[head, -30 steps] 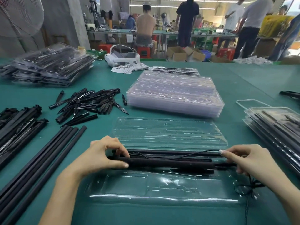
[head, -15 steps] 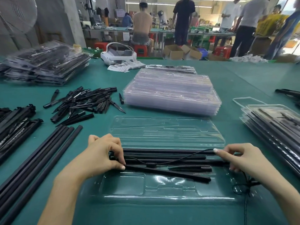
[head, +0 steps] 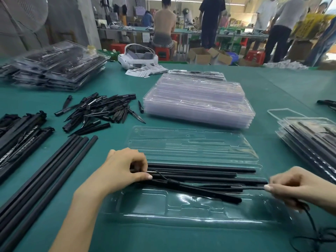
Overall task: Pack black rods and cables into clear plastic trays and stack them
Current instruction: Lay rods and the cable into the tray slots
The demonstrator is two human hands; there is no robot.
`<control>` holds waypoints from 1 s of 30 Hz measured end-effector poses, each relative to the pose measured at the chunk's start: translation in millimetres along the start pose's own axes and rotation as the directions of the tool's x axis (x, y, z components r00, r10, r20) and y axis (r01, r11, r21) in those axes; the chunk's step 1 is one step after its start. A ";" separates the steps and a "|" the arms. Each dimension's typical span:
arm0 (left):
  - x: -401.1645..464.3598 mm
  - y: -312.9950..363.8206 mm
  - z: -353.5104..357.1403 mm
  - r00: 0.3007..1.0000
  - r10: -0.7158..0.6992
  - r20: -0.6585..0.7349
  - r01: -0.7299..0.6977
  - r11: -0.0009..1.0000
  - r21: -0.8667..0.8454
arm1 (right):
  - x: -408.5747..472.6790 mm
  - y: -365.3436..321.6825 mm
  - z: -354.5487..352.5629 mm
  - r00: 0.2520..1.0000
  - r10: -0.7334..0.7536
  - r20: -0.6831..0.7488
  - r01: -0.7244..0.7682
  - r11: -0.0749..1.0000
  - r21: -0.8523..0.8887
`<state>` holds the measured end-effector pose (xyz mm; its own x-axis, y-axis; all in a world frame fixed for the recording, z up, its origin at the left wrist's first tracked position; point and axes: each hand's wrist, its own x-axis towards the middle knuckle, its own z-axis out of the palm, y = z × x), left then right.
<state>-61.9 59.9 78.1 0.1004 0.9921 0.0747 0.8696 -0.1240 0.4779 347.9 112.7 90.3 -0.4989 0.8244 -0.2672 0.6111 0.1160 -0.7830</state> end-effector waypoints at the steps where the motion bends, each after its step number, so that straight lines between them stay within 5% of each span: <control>1: -2.4 -1.4 -3.9 1.000 -0.005 0.015 0.006 0.996 -0.091 | 2.4 1.7 0.5 1.000 0.016 -0.006 -0.016 0.999 -0.048; 10: -11.5 -13.6 -21.1 0.998 -0.057 -0.039 0.042 0.947 -0.320 | 4.8 0.4 2.3 0.999 0.043 0.009 -0.042 0.994 -0.103; 23: -15.5 -22.7 -28.6 0.973 -0.155 -0.173 0.094 0.943 -0.319 | 5.5 -9.6 5.7 0.999 0.044 0.003 -0.044 0.994 -0.097; 30: -15.6 -17.2 -30.0 0.996 -0.084 -0.042 0.068 0.954 -0.290 | 3.5 -11.7 7.1 0.998 0.041 -0.056 -0.043 0.998 -0.040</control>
<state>-92.9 46.0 94.9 0.0066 0.9975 0.0710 0.6965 -0.0556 0.7154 334.6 110.3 94.5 -0.4381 0.8584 -0.2670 0.6561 0.1024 -0.7477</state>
